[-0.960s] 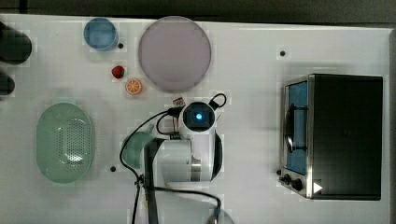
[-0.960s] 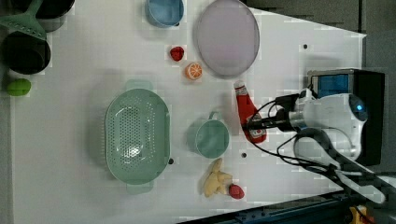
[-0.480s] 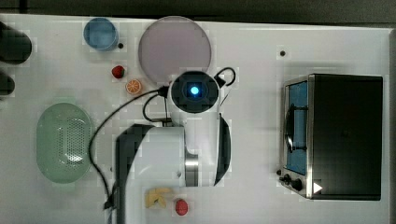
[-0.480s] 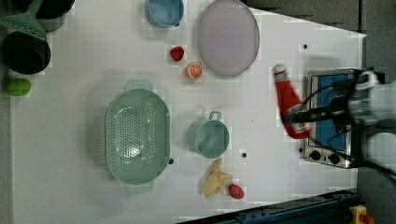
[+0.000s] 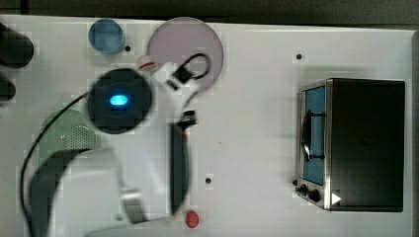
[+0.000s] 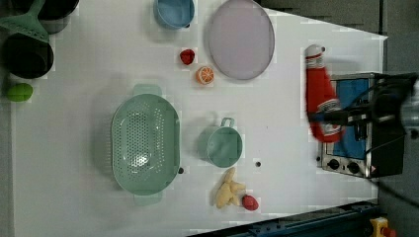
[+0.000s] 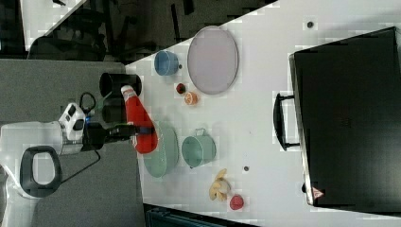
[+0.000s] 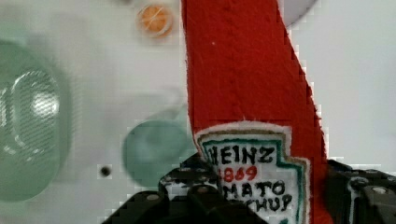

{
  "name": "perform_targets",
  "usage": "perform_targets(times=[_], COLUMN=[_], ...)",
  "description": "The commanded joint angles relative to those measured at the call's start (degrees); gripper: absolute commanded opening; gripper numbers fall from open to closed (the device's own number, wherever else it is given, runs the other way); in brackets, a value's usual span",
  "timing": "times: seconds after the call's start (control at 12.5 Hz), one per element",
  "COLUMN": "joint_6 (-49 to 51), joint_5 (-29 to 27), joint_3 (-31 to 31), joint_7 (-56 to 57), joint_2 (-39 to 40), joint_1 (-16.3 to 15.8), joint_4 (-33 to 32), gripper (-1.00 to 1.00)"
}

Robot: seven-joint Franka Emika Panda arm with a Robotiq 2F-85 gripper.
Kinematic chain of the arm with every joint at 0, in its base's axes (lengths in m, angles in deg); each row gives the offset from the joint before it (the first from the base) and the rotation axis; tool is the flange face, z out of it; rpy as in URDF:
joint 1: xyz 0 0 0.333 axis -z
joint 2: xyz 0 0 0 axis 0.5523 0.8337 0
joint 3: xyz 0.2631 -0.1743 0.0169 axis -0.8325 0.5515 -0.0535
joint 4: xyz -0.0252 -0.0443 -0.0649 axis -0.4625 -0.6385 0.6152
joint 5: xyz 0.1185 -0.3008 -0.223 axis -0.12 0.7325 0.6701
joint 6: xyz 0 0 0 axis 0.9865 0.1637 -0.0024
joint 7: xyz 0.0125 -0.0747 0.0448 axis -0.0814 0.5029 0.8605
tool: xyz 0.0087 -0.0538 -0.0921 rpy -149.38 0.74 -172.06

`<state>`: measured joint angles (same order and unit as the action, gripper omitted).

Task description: Pick Ketchup from the table and place it in strainer.

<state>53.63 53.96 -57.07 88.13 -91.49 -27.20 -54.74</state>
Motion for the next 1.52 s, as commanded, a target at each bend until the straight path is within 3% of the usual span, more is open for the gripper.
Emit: perform_targets(times=[0.08, 0.56, 0.96, 1.04, 1.28, 1.52], joint_6=[0.3, -12.7, -30.3, -33.1, -36.2, -36.1], joint_5=[-0.3, -0.3, 1.1, 2.6, 5.7, 5.4], joint_3=[-6.6, -19.5, -23.2, -23.1, -22.9, -23.0], joint_7=[-14.4, -31.4, -42.7, -45.2, -47.9, -48.1], joint_2=[2.6, 10.3, 22.4, 24.3, 27.9, 25.8], joint_1=[-2.6, -3.7, -6.5, -7.1, -7.4, -6.8], joint_4=[-1.8, -2.3, -4.0, -4.4, -5.2, -4.8], gripper=[0.24, 0.24, 0.24, 0.32, 0.96, 1.00])
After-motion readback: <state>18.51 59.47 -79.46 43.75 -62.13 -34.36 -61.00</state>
